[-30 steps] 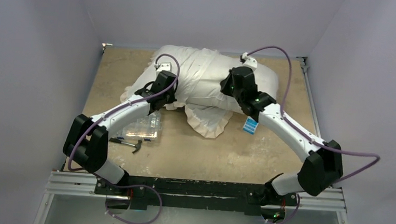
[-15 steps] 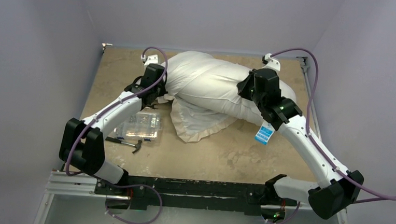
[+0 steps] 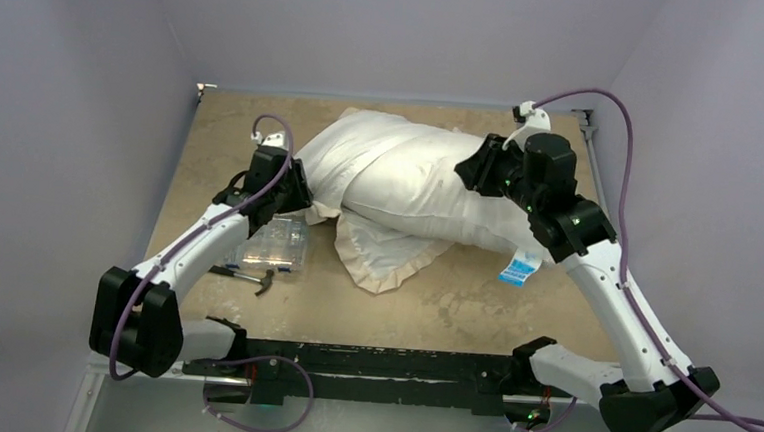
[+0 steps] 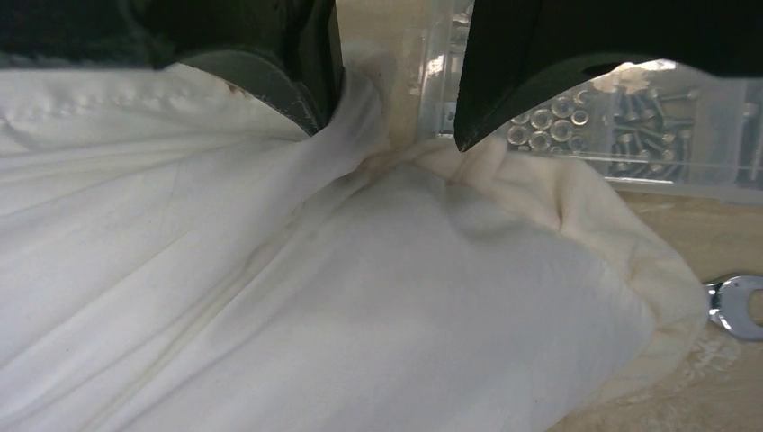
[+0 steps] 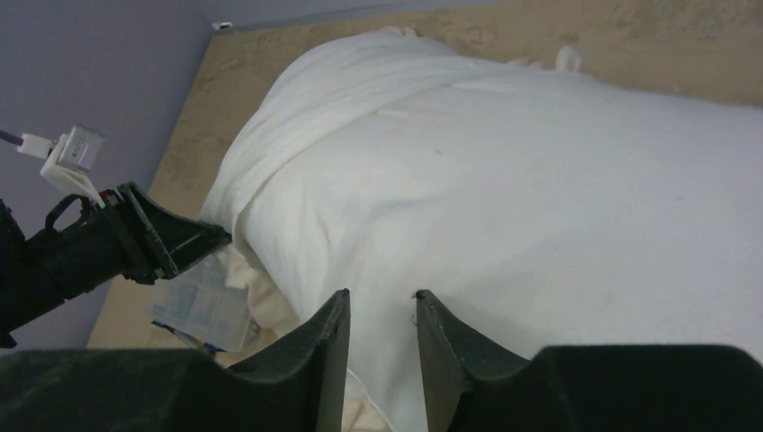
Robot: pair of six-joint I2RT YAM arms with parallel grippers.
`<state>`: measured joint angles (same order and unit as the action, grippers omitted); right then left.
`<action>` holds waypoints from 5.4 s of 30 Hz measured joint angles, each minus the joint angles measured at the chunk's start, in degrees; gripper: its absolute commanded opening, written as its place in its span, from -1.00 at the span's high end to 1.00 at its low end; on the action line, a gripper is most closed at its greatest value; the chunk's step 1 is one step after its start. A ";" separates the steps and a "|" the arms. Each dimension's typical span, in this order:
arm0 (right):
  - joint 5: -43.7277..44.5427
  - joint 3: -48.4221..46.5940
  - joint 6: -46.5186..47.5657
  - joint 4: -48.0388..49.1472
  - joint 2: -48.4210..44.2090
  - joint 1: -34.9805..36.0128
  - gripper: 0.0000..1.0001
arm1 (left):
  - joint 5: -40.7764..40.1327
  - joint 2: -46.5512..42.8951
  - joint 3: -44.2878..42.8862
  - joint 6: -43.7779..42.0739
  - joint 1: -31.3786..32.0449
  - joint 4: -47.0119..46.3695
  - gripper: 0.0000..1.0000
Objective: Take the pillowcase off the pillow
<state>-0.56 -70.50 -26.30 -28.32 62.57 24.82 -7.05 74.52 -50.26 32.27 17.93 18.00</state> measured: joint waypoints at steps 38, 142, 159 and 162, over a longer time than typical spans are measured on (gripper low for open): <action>2.86 13.25 -1.97 23.39 21.75 -7.98 -0.51 | 3.63 18.36 -39.34 -11.78 5.05 11.02 -0.53; 17.25 2.67 -14.49 9.01 20.65 23.91 -0.88 | 6.97 -3.69 -13.79 -8.81 -1.55 16.87 -0.39; 17.86 5.18 -15.06 16.17 26.29 23.91 1.00 | 4.04 -0.46 -11.34 -2.62 11.04 11.89 -0.36; 18.21 5.18 -15.13 16.15 26.05 23.91 1.00 | 1.40 -0.42 -10.60 -1.84 11.10 11.63 0.07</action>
<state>17.65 -65.32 -41.43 -12.16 88.62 48.73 -5.65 74.11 -60.86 30.44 29.04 29.63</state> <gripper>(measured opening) 0.029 0.657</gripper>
